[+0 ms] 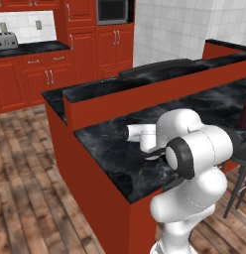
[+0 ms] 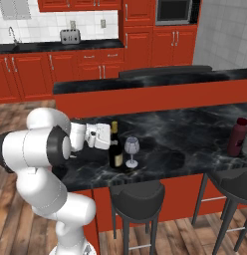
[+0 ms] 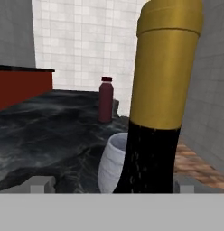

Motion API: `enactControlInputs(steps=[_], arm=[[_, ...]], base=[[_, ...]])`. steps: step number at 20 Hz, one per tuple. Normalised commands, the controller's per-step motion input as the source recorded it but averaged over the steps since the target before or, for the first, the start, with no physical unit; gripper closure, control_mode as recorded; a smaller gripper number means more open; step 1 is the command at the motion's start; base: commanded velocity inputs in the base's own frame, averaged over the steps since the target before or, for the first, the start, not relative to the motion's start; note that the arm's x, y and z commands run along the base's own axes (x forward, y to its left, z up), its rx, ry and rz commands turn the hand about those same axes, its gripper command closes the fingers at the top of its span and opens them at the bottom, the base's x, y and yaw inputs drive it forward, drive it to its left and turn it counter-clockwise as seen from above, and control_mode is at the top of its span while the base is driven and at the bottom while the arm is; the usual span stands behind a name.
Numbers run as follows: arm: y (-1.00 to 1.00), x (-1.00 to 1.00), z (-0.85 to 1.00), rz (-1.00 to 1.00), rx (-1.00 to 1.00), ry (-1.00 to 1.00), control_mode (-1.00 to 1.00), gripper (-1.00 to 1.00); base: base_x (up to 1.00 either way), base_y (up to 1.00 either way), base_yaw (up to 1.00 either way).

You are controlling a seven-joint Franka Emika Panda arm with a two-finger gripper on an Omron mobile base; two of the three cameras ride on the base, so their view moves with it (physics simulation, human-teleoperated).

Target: There is a wine glass and glass cup on the dining counter. Place the wine bottle next to the wine glass and the juice bottle next to the glass cup.

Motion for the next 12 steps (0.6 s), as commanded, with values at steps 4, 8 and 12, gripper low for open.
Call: enactControlInputs(steps=[4, 8, 12], arm=[[0.16, -0.07, 0.00, -0.01, 0.00, -0.03, -1.00, -1.00], [0.25, -0.09, -0.02, -0.01, 0.00, -0.04, -1.00, -1.00], [0.23, -0.10, -0.01, 0.00, 0.00, -0.03, -1.00, -1.00]], base=[[0.00, 0.00, 0.00], [0.00, 0.00, 0.00], [0.00, 0.00, 0.00]])
